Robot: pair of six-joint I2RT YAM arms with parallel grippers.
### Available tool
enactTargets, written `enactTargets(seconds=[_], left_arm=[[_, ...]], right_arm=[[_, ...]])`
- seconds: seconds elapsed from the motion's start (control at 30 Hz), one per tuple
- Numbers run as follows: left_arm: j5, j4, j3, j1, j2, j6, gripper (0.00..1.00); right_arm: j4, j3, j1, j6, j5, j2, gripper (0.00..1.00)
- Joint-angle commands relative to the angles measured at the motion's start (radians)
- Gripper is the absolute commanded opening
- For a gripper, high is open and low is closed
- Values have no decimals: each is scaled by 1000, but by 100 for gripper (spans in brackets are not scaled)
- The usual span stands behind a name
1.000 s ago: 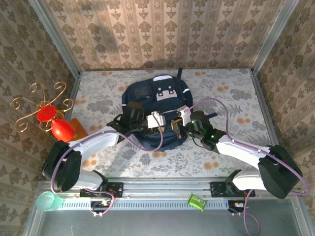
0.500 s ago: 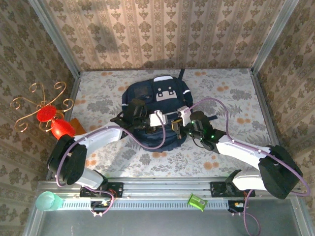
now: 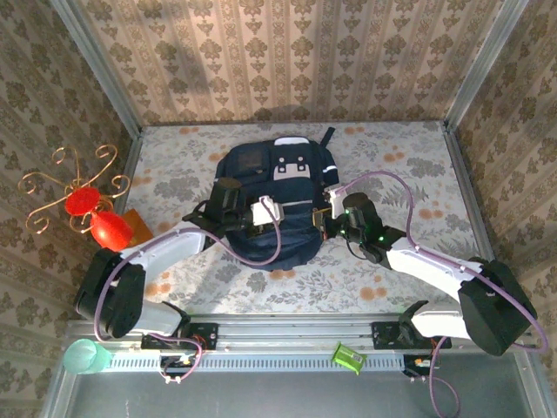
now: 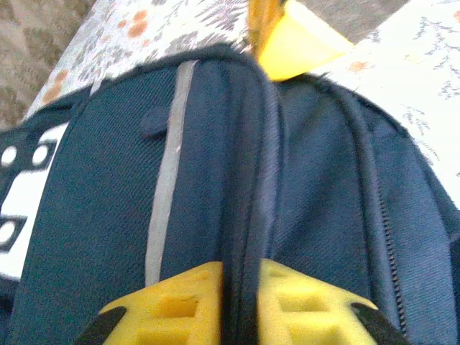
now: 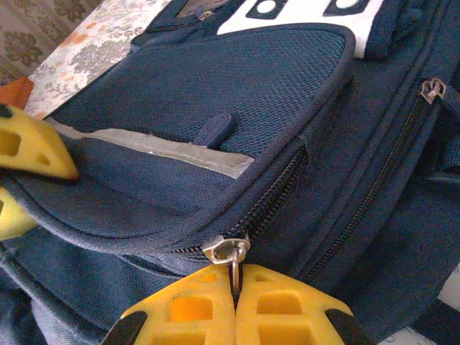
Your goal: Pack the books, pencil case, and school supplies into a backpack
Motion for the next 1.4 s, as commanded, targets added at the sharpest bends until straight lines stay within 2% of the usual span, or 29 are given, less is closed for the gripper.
enactTargets(seconds=[0.0,0.07,0.17,0.27,0.33,0.47,0.53,0.67,0.8,0.9,1.03,1.37], left_arm=[[-133,-29,-3,30,-30,-39,34],[-137,-53,4,0,-43,-35,46],[-122,-69,9,-55,-78,-31,57],[-83,-57,12,-98,-86,-45,64],[-82,-40,13,-108,-68,-50,65],[-94,-74,49,-110,-14,-40,55],[-111,-82,61,-111,5,-32,45],[-100,-91,62,-106,12,-1,17],[-40,-92,22,-85,-19,62,1],[8,-76,-9,-49,-44,91,0],[44,-36,-46,-18,-78,99,0],[111,16,-108,24,-146,112,0]], right_arm=[[82,-10,49,-33,-7,-16,0],[107,-8,86,-48,-15,-16,0],[143,-4,116,-45,-44,-11,0],[179,-3,137,-42,-77,-8,0],[188,5,151,-44,-95,-4,0],[201,14,166,-45,-119,11,0],[199,14,167,-49,-119,15,0],[151,14,163,-78,-71,15,0],[98,-3,91,-62,-68,14,0],[104,-33,18,-33,-101,17,0],[58,-16,-30,-19,-103,32,0],[-173,103,-113,11,15,86,0]])
